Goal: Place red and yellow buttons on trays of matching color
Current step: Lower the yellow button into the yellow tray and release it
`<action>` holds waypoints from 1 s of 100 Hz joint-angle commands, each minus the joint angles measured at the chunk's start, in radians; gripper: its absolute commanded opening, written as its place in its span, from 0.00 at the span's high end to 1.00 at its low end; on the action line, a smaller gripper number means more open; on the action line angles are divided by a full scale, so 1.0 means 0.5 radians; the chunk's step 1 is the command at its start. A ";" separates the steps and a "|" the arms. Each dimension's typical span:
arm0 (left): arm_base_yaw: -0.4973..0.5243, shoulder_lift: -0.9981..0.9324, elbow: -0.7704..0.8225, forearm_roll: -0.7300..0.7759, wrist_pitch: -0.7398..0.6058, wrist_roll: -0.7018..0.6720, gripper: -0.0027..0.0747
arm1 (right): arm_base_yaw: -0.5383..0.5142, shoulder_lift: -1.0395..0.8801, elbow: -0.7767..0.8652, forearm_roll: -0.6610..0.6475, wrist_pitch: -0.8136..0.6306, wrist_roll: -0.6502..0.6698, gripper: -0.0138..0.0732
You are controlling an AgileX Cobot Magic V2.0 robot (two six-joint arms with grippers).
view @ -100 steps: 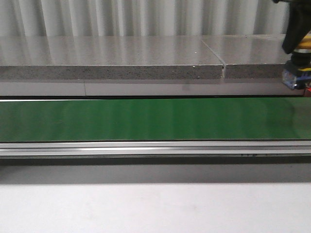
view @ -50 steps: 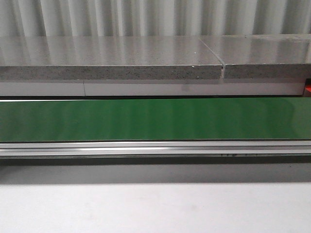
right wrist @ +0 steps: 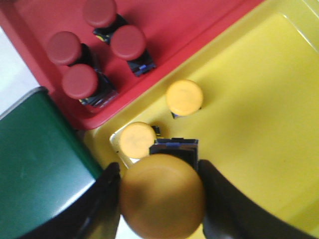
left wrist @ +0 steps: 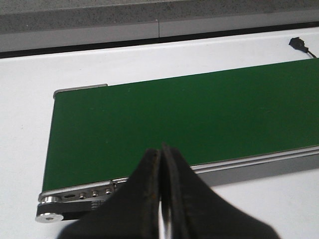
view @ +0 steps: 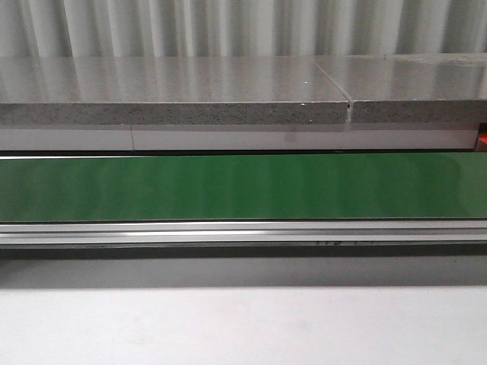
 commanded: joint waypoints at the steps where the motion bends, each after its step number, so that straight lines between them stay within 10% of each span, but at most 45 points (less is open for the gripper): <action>1: -0.015 0.003 -0.049 -0.010 -0.160 0.005 0.99 | -0.078 -0.071 0.053 -0.006 -0.188 0.010 0.74; 100: -0.015 0.003 -0.049 -0.010 -0.160 0.005 0.99 | -0.187 0.343 0.378 0.094 -0.674 0.071 0.74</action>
